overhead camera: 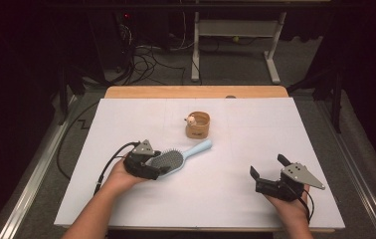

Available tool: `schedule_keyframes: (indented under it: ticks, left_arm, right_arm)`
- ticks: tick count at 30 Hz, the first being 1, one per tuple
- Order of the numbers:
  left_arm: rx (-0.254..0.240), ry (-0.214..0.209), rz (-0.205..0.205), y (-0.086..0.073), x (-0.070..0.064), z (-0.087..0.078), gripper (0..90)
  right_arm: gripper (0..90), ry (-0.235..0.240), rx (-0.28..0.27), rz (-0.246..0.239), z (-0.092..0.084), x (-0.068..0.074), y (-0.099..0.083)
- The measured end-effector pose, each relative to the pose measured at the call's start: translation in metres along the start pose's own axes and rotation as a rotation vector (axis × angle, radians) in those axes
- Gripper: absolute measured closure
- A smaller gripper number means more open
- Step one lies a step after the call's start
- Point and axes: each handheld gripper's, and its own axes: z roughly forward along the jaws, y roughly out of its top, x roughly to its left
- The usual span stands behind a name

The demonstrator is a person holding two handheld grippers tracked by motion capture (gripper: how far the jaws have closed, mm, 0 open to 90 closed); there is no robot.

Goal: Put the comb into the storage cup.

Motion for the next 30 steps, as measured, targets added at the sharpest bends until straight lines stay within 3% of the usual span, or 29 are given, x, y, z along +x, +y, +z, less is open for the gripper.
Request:
schedule_keyframes:
  ticks: [22, 30]
  left_arm:
    - [0.012, 0.003, -0.002, -0.032, -0.025, -0.032, 31.2]
    - [-0.012, 0.01, -0.017, -0.049, -0.033, -0.044, 31.1]
  right_arm:
    - [0.2, -0.008, -0.006, -0.005, -0.002, 0.001, 0.001]
    - [0.2, -0.008, -0.003, -0.006, -0.001, 0.001, 0.001]
